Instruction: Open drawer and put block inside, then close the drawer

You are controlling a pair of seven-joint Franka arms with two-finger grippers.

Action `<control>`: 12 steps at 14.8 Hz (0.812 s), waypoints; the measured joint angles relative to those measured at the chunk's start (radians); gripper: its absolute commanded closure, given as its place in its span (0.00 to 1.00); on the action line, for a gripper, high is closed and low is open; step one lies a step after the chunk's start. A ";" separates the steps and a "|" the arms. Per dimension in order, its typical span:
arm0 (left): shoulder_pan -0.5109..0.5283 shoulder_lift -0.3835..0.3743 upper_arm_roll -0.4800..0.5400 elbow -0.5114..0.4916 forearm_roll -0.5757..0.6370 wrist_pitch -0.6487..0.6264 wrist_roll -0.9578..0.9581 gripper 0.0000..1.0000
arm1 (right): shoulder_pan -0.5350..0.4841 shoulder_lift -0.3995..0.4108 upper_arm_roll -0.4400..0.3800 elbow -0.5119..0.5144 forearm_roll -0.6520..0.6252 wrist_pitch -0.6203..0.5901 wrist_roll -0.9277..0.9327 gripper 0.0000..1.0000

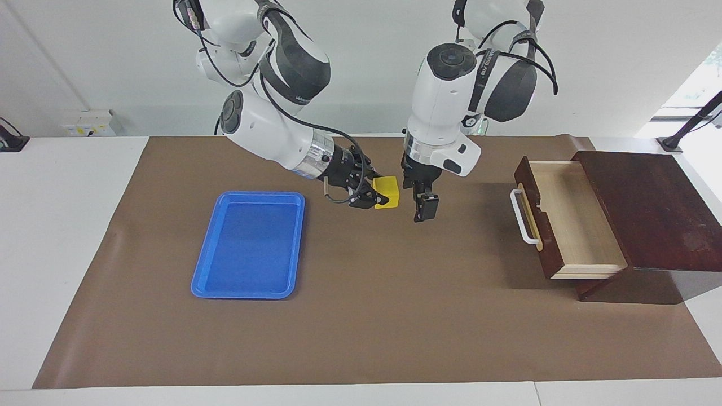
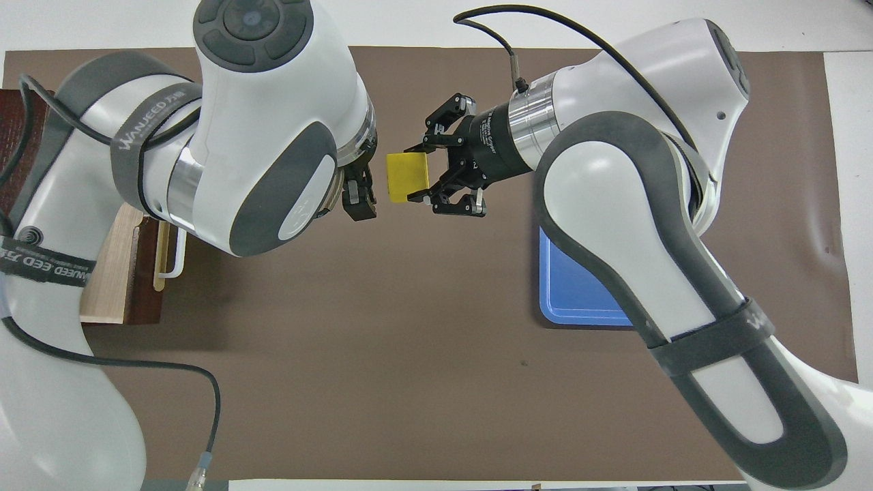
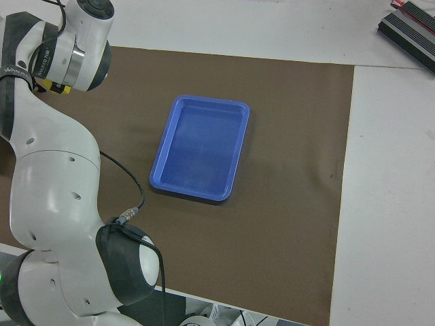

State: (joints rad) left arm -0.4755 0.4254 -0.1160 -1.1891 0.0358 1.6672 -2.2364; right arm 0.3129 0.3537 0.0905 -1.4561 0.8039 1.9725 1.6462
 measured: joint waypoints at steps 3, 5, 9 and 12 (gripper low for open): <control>-0.005 0.000 0.000 0.000 0.000 -0.009 0.000 0.00 | 0.002 0.000 0.000 0.000 0.000 0.000 0.000 1.00; -0.011 0.000 0.000 0.000 0.000 -0.009 -0.004 0.00 | 0.005 0.000 0.000 0.000 0.000 0.000 0.000 1.00; -0.014 0.000 0.001 0.000 0.000 -0.009 -0.008 0.00 | 0.006 0.000 0.000 0.000 0.000 0.000 0.000 1.00; -0.014 0.000 0.001 0.000 0.000 -0.009 -0.008 0.00 | 0.006 0.000 0.000 0.000 0.000 0.001 0.000 1.00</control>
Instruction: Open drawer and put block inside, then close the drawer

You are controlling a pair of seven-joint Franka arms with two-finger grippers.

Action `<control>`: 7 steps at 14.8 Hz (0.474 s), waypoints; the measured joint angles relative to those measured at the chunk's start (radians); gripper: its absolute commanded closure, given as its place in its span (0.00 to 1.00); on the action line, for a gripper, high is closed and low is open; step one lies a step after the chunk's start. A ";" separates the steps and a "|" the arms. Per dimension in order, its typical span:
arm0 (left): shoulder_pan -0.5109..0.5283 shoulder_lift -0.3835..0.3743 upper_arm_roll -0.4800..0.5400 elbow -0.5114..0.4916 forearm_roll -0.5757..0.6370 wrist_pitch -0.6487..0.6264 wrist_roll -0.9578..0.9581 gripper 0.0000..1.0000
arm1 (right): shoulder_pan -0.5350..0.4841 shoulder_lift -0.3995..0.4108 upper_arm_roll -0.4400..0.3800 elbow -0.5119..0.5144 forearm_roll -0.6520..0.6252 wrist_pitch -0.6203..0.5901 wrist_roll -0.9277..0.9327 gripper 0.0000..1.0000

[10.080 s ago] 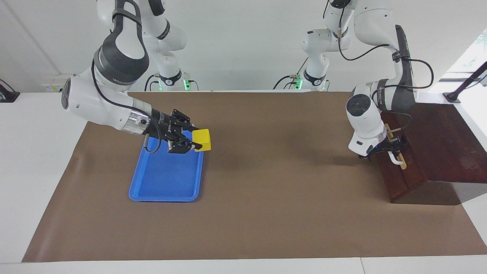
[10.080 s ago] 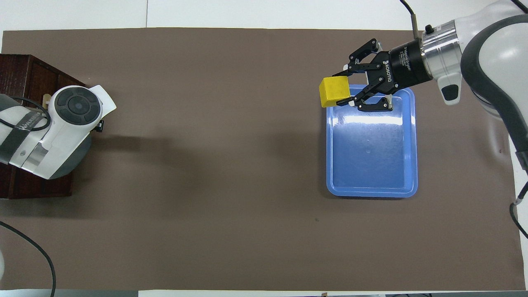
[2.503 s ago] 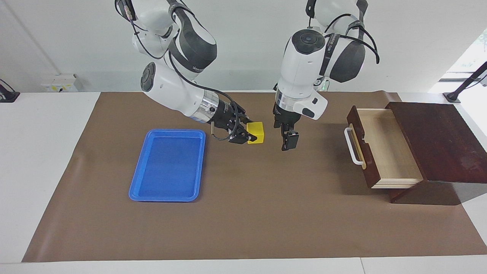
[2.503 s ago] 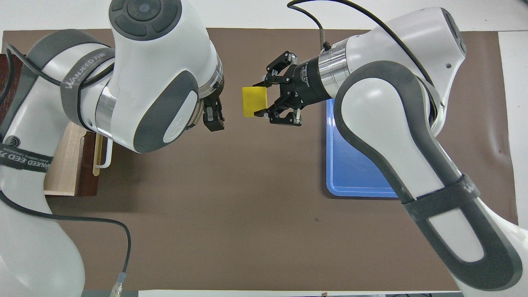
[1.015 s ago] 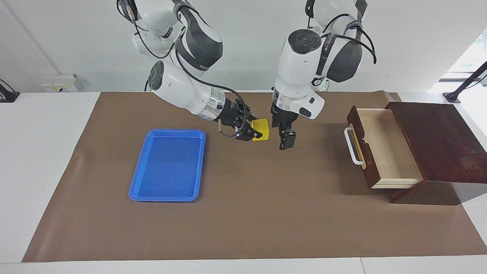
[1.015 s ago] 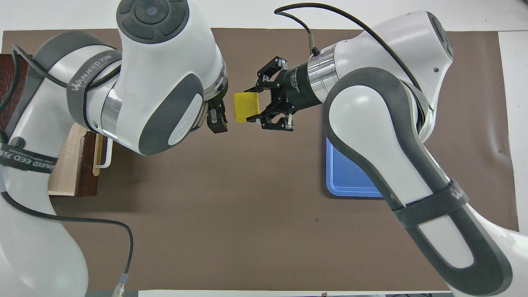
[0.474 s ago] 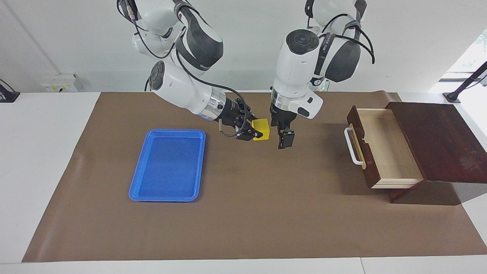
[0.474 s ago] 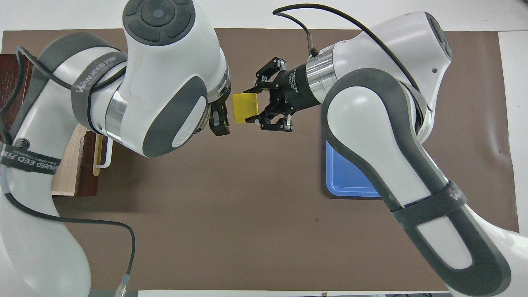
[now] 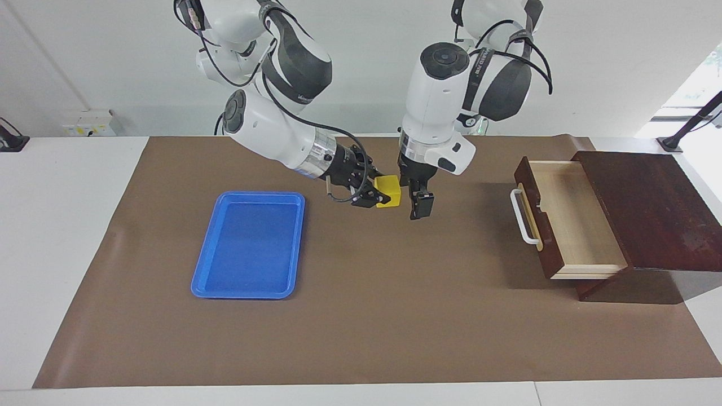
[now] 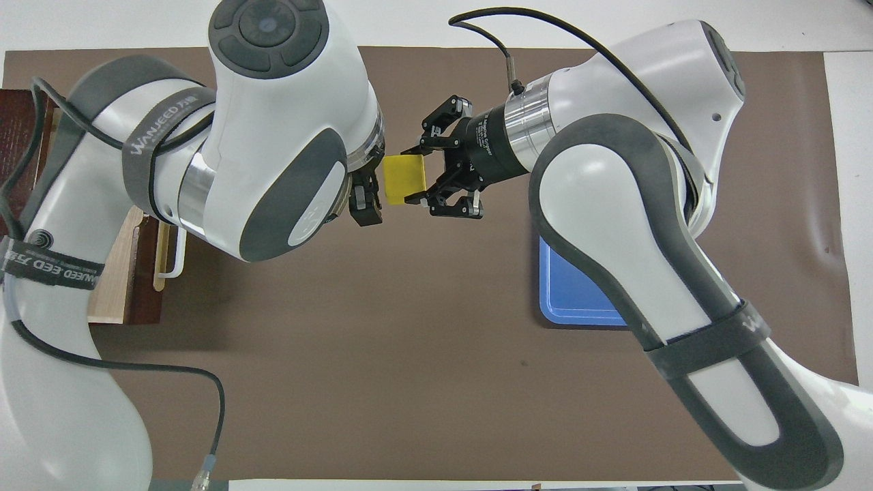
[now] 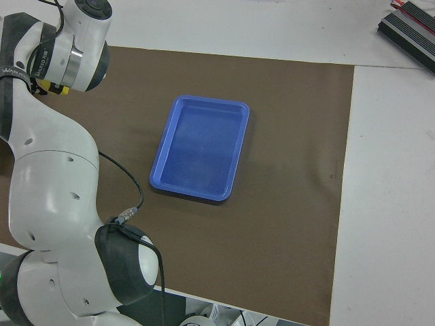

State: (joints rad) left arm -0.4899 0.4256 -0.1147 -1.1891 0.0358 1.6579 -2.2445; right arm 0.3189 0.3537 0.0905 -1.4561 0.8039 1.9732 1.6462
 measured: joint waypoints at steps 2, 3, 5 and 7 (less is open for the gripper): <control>0.000 0.000 0.000 0.000 0.000 0.000 -0.001 0.00 | 0.000 0.000 0.000 0.000 0.000 0.001 0.000 1.00; 0.000 0.000 0.000 0.000 0.000 0.000 -0.002 0.00 | 0.000 0.000 0.000 0.000 0.000 0.005 0.001 1.00; 0.000 0.002 0.000 0.000 0.000 0.000 -0.003 0.00 | 0.005 0.000 0.000 0.000 0.000 0.026 0.005 1.00; 0.000 0.005 0.000 0.000 0.000 0.000 -0.004 0.00 | 0.018 0.000 0.000 0.000 0.000 0.045 0.011 1.00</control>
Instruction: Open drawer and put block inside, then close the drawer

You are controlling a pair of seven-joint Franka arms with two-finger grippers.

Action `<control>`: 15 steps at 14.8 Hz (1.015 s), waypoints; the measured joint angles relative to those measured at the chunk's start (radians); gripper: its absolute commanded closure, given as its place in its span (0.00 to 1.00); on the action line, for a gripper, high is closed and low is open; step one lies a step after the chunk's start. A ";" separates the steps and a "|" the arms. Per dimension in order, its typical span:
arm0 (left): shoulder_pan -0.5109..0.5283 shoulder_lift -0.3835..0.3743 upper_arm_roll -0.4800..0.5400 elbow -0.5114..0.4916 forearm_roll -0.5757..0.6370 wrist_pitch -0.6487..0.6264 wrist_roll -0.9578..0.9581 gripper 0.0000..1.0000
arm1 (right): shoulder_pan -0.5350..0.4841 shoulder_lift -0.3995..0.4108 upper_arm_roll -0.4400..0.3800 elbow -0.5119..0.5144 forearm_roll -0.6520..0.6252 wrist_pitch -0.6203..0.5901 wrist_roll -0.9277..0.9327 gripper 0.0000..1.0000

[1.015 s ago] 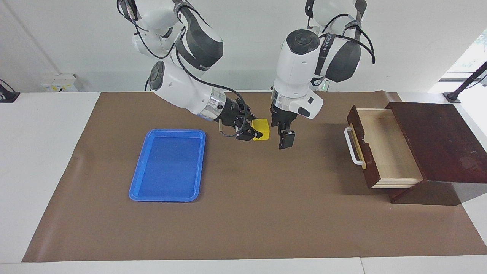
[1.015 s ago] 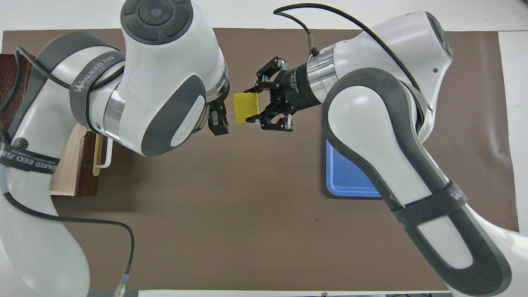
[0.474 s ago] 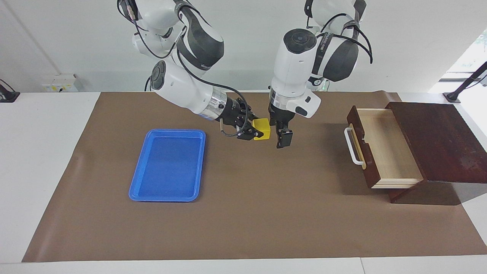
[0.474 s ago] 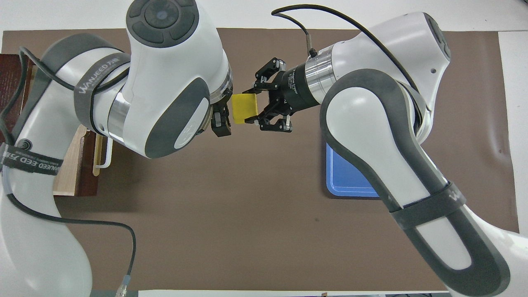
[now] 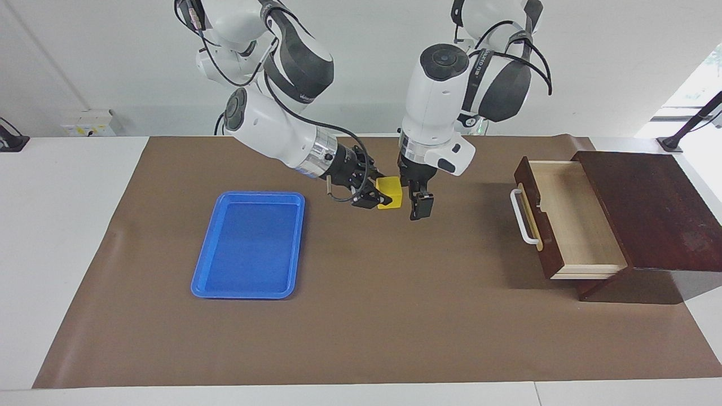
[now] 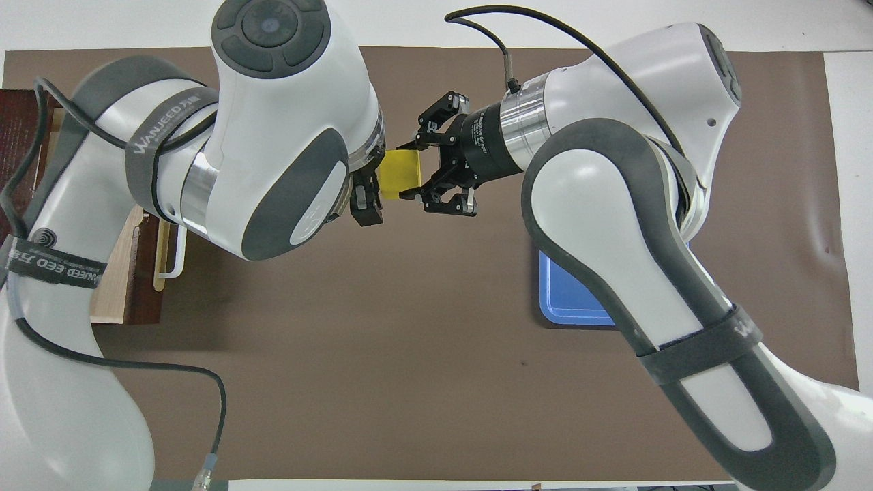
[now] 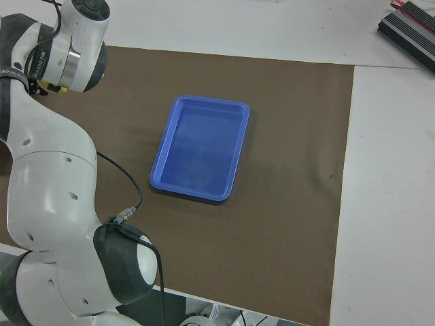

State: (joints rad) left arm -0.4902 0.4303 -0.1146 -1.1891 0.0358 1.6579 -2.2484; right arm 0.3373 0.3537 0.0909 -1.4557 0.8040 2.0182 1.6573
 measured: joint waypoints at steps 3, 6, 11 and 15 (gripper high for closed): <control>-0.001 0.000 0.000 0.000 -0.001 -0.003 -0.001 0.00 | 0.017 0.002 0.000 0.000 0.000 0.019 0.008 1.00; -0.001 0.000 0.000 0.001 -0.001 -0.003 -0.003 0.04 | 0.034 0.004 0.000 0.000 0.000 0.044 0.011 1.00; -0.002 0.000 0.000 0.002 -0.003 -0.008 -0.003 0.27 | 0.036 0.007 -0.001 0.000 0.000 0.056 0.015 1.00; -0.002 0.000 0.000 0.002 -0.004 -0.015 -0.004 0.62 | 0.036 0.008 -0.002 0.000 0.000 0.066 0.015 1.00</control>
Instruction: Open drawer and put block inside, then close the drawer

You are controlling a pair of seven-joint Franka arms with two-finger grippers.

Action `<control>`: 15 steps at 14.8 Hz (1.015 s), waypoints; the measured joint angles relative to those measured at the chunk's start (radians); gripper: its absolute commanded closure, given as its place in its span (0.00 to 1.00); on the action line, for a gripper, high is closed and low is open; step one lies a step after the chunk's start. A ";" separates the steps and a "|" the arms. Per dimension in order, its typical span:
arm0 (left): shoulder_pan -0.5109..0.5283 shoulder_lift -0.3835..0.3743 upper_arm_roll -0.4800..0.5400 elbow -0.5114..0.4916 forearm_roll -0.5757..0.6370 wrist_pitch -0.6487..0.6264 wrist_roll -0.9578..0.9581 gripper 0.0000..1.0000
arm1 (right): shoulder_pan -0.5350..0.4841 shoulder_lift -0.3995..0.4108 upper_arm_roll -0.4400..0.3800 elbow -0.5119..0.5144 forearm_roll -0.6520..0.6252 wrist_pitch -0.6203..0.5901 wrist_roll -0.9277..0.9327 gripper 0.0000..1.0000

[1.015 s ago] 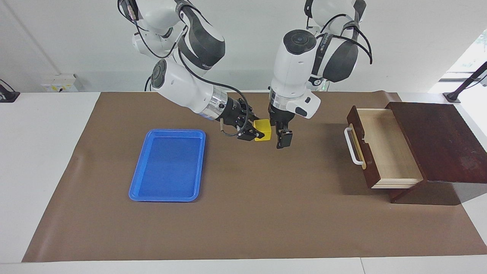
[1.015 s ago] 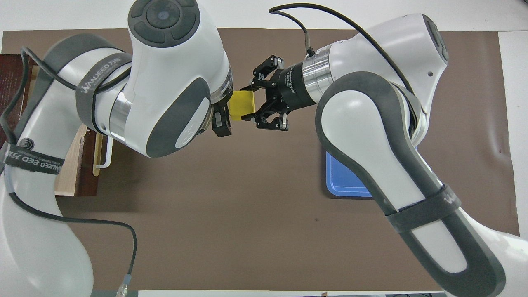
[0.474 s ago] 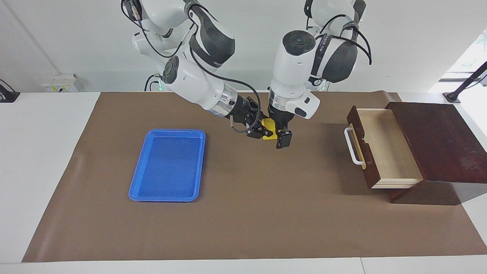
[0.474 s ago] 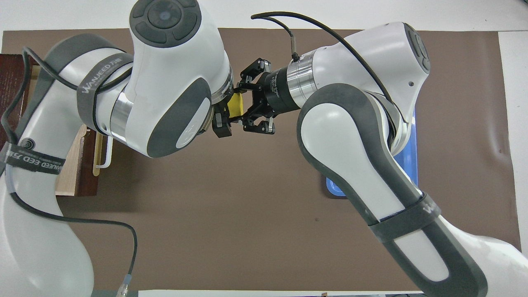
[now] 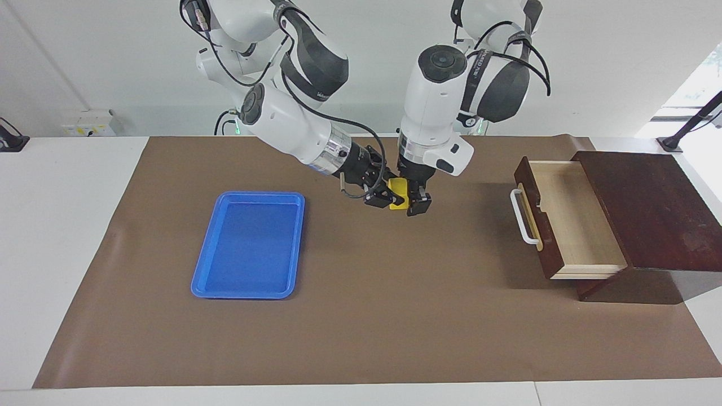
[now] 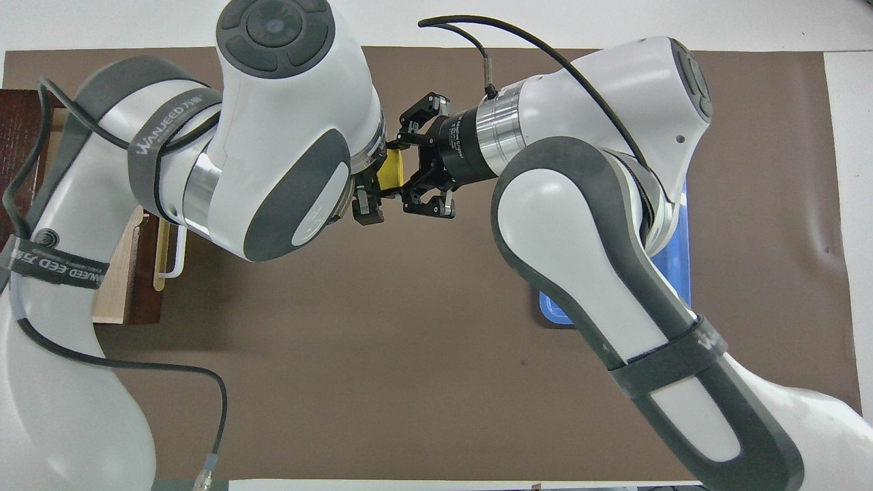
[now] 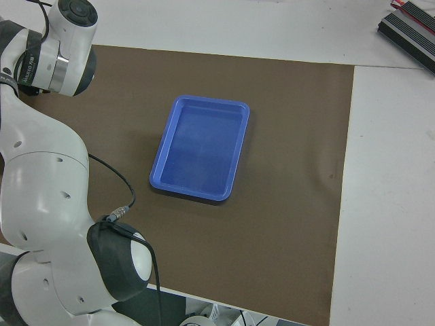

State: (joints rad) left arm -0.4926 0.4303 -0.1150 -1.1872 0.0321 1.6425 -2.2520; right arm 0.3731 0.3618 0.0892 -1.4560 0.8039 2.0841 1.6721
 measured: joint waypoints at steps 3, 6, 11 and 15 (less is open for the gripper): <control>0.000 0.000 0.000 0.000 -0.002 -0.006 0.006 0.72 | 0.000 0.000 0.000 0.000 -0.001 0.002 -0.002 1.00; 0.000 0.000 0.000 0.000 -0.002 -0.006 0.007 1.00 | 0.000 0.000 0.000 0.000 -0.001 0.002 -0.002 1.00; 0.000 0.000 0.000 0.000 -0.002 -0.006 0.007 1.00 | 0.000 0.000 0.000 0.000 -0.001 0.002 -0.002 1.00; 0.000 0.000 0.000 0.001 -0.002 -0.006 0.007 1.00 | 0.000 0.000 0.000 0.000 -0.001 0.002 -0.002 1.00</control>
State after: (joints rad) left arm -0.4927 0.4303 -0.1154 -1.1867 0.0299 1.6362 -2.2455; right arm 0.3731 0.3622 0.0889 -1.4559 0.8029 2.0861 1.6704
